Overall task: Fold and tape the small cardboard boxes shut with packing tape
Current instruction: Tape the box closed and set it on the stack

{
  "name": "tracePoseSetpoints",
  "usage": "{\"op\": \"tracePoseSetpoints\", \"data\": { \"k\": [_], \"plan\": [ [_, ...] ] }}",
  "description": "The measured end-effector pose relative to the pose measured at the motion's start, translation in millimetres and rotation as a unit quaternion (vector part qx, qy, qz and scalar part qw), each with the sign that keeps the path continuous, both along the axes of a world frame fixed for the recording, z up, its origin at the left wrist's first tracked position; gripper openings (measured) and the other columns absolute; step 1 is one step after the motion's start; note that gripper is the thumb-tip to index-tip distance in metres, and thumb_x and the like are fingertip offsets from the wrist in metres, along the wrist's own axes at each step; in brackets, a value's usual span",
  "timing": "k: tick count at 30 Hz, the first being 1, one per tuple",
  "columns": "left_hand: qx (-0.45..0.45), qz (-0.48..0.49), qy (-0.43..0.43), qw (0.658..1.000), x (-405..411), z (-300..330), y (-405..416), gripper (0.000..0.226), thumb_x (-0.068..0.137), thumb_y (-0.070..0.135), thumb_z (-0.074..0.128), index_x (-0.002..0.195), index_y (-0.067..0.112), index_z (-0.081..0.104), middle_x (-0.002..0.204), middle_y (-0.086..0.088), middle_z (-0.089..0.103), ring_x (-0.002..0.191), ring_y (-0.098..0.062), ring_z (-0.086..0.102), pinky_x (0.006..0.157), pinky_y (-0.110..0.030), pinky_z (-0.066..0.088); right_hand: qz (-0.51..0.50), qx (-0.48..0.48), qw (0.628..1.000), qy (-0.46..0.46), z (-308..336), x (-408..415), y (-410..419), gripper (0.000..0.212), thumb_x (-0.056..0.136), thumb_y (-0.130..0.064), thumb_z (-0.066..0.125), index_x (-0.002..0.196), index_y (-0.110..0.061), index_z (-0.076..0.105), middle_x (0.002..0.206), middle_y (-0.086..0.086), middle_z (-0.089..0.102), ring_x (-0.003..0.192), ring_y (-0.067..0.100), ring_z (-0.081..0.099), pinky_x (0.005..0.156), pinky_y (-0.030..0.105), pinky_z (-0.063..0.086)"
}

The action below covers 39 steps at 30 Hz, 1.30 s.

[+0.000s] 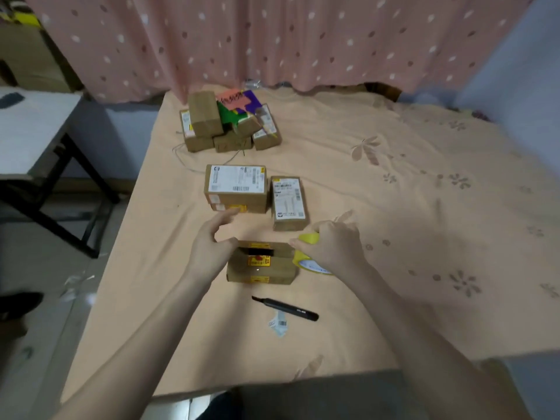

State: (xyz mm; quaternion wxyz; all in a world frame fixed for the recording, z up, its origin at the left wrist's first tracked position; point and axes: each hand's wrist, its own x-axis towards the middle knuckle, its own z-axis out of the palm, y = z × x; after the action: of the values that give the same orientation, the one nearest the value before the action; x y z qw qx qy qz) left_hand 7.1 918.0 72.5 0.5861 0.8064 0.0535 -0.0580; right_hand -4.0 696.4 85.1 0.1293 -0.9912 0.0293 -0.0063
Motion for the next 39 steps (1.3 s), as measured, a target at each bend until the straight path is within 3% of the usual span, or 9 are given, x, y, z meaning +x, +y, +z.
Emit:
{"op": "tracePoseSetpoints", "data": {
  "k": [2, 7, 13, 18, 21, 25, 29, 34, 39],
  "plan": [
    [0.020, -0.021, 0.000, 1.000, 4.6, -16.7, 4.6, 0.062, 0.078, -0.008, 0.053, 0.123, 0.035, 0.054, 0.132, 0.008, 0.048, 0.125, -0.008, 0.038, 0.096, -0.018, 0.033, -0.001, -0.005, 1.000, 0.009, -12.9, 4.1, 3.8, 0.052, 0.078, -0.066, 0.057, 0.076, -0.014, 0.060, 0.074, 0.000, 0.061, 0.084, 0.026, 0.059, 0.077, 0.034, 0.036],
    [0.105, -0.071, -0.003, 0.992, 8.2, -54.6, 7.0, 0.062, 0.082, 0.004, 0.061, 0.130, 0.038, 0.044, 0.119, 0.013, 0.056, 0.124, -0.015, 0.046, 0.102, -0.047, 0.041, -0.010, 0.000, 1.000, 0.030, -30.4, 7.0, 6.5, 0.055, 0.079, -0.061, 0.061, 0.055, -0.019, 0.035, 0.058, -0.005, 0.042, 0.074, 0.022, 0.049, 0.069, 0.032, 0.031],
    [0.186, -0.055, 0.015, 0.981, 15.3, -86.1, -1.4, 0.061, 0.086, 0.012, 0.061, 0.133, 0.040, 0.035, 0.117, 0.003, 0.060, 0.125, -0.025, 0.040, 0.109, -0.049, 0.027, -0.009, -0.009, 0.999, 0.040, -36.2, 10.5, 14.9, 0.058, 0.080, -0.056, 0.064, 0.053, -0.023, 0.025, 0.056, -0.011, 0.028, 0.071, 0.017, 0.040, 0.066, 0.030, 0.028],
    [0.219, -0.039, 0.010, 0.975, 16.3, -102.7, -1.2, 0.059, 0.086, 0.016, 0.062, 0.132, 0.039, 0.035, 0.109, 0.008, 0.061, 0.124, -0.022, 0.039, 0.110, -0.044, 0.019, -0.018, -0.013, 0.998, 0.053, -45.8, 16.6, 19.5, 0.048, 0.080, -0.059, 0.063, 0.066, -0.015, 0.049, 0.057, -0.011, 0.029, 0.075, 0.019, 0.039, 0.071, 0.032, 0.027],
    [0.223, -0.036, 0.008, 0.974, 15.0, -108.1, -1.9, 0.059, 0.084, 0.016, 0.062, 0.133, 0.037, 0.035, 0.101, 0.014, 0.056, 0.124, -0.021, 0.040, 0.112, -0.047, 0.016, -0.009, -0.035, 0.998, 0.056, -49.4, 19.1, 25.0, 0.048, 0.081, -0.060, 0.061, 0.081, -0.012, 0.062, 0.063, -0.006, 0.044, 0.078, 0.024, 0.051, 0.078, 0.034, 0.032],
    [0.195, -0.031, 0.020, 0.980, 12.9, -111.3, -1.4, 0.057, 0.084, 0.016, 0.061, 0.132, 0.036, 0.036, 0.096, 0.019, 0.055, 0.124, -0.020, 0.040, 0.113, -0.053, 0.011, 0.001, -0.069, 0.997, 0.044, -52.0, 23.5, 26.1, 0.049, 0.080, -0.061, 0.060, 0.081, -0.012, 0.065, 0.063, -0.004, 0.043, 0.078, 0.024, 0.054, 0.073, 0.033, 0.031],
    [0.181, -0.024, 0.037, 0.983, 12.4, -108.2, -3.6, 0.055, 0.085, 0.015, 0.060, 0.130, 0.035, 0.036, 0.101, 0.015, 0.060, 0.124, -0.019, 0.040, 0.114, -0.053, 0.009, 0.015, -0.078, 0.994, 0.073, -58.7, 27.1, 29.4, 0.048, 0.083, -0.060, 0.057, 0.082, -0.012, 0.062, 0.081, 0.002, 0.062, 0.085, 0.025, 0.059, 0.085, 0.039, 0.035],
    [0.085, 0.006, 0.059, 0.995, 8.8, -94.1, -0.9, 0.039, 0.077, 0.021, 0.053, 0.108, 0.042, 0.046, 0.093, 0.025, 0.062, 0.115, -0.020, 0.049, 0.108, -0.053, 0.028, 0.013, -0.103, 0.992, 0.074, -65.0, 28.5, 26.1, 0.046, 0.084, -0.058, 0.057, 0.083, -0.012, 0.062, 0.082, 0.003, 0.064, 0.084, 0.024, 0.059, 0.085, 0.040, 0.036],
    [-0.044, 0.094, 0.082, 0.991, 6.5, -93.5, 2.9, 0.032, 0.079, 0.042, 0.044, 0.095, 0.030, 0.069, 0.101, 0.011, 0.068, 0.107, -0.016, 0.057, 0.103, -0.047, 0.039, 0.006, -0.115, 0.990, 0.078, -70.6, 34.0, 23.7, 0.046, 0.081, -0.059, 0.060, 0.078, -0.014, 0.058, 0.080, 0.002, 0.061, 0.079, 0.023, 0.054, 0.083, 0.039, 0.037]
  ]
}}
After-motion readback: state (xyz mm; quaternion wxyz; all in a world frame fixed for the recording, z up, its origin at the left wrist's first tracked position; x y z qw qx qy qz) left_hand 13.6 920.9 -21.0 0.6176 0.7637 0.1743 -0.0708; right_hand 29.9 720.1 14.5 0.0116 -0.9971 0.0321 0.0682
